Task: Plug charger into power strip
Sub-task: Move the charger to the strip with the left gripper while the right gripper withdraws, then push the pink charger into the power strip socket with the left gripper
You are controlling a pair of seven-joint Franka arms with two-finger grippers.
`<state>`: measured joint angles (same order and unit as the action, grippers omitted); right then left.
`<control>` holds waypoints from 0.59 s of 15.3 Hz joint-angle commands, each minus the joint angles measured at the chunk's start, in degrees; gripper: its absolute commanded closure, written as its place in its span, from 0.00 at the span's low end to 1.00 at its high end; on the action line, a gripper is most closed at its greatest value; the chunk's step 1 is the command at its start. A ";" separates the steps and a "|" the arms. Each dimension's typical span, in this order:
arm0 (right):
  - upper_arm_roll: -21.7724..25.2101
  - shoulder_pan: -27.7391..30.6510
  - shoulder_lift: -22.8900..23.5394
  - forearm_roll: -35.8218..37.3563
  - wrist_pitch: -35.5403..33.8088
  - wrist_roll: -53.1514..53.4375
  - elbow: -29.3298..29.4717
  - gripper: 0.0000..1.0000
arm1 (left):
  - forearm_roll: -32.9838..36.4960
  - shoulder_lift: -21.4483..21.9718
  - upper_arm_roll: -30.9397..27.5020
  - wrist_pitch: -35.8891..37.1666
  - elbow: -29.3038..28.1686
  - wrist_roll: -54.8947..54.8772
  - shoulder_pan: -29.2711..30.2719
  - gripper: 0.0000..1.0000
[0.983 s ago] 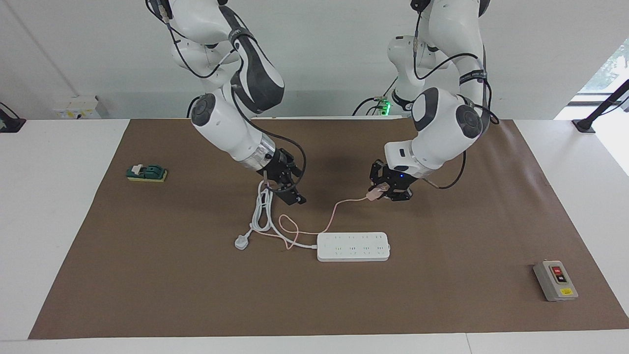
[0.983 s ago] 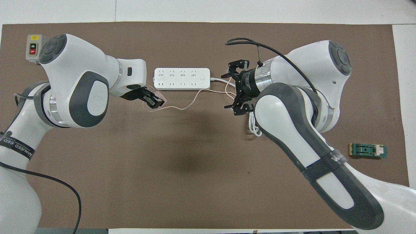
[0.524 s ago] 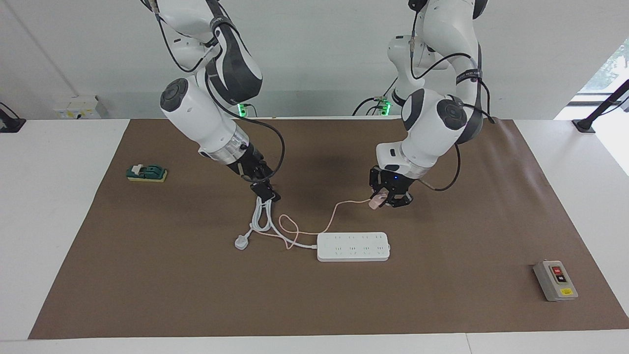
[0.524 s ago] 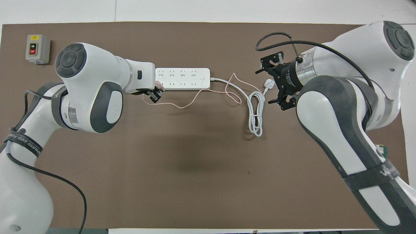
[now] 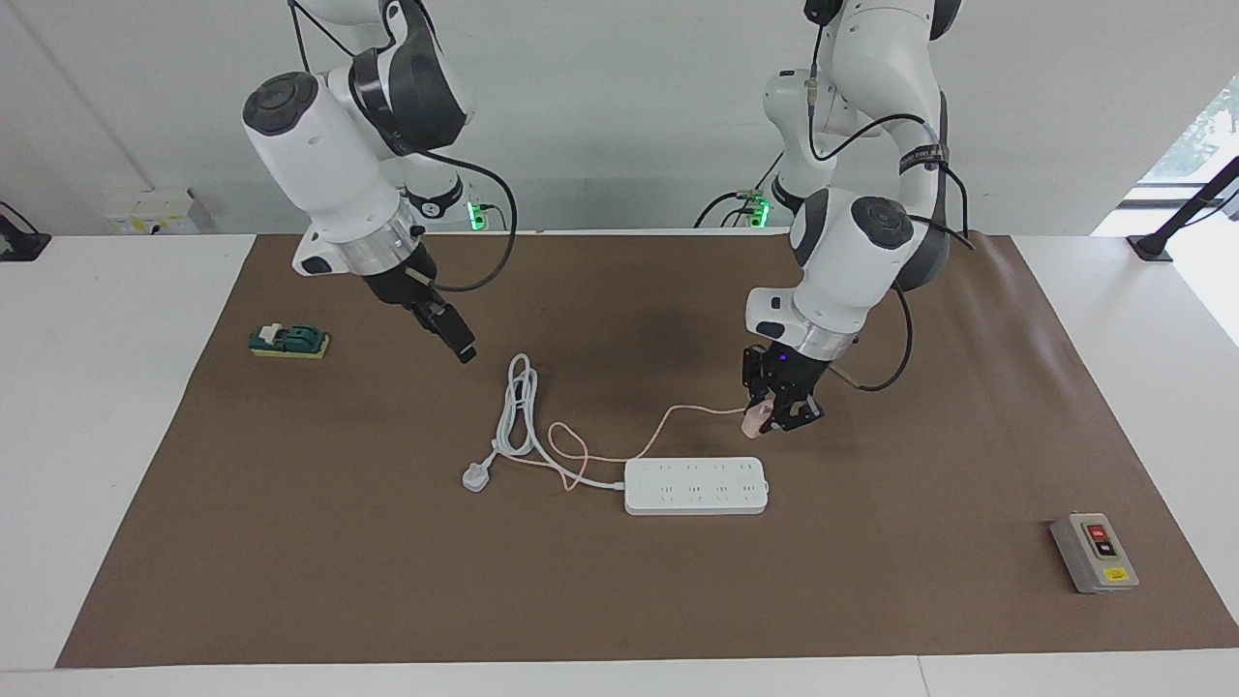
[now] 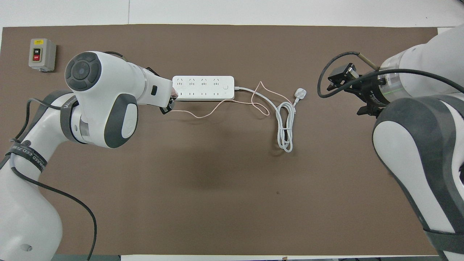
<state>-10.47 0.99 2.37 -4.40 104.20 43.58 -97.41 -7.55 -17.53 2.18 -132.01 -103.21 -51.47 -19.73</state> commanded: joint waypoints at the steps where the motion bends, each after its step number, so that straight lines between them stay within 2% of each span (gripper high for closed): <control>1: -0.43 1.47 -2.02 2.82 -1.98 -8.31 -0.58 0.00 | 2.62 -4.69 0.11 -0.80 4.32 -4.59 0.83 1.00; 4: -0.43 4.10 -2.99 2.82 -3.21 -18.23 -0.58 0.00 | 0.79 -7.95 0.28 -0.62 8.55 -4.96 1.01 1.00; 6: -0.34 5.07 -4.13 3.43 -3.48 -25.97 -0.58 0.00 | -1.50 -8.75 0.20 -0.80 9.08 -4.96 1.89 1.00; 9: -0.34 5.43 -5.97 4.93 -6.28 -31.35 -0.94 0.00 | -2.20 -9.72 0.29 -1.85 8.99 -7.40 2.06 1.00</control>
<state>-10.41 6.03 -1.51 -0.94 99.86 16.14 -97.42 -8.27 -25.75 2.11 -132.54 -95.69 -55.99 -18.22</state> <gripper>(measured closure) 0.000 0.687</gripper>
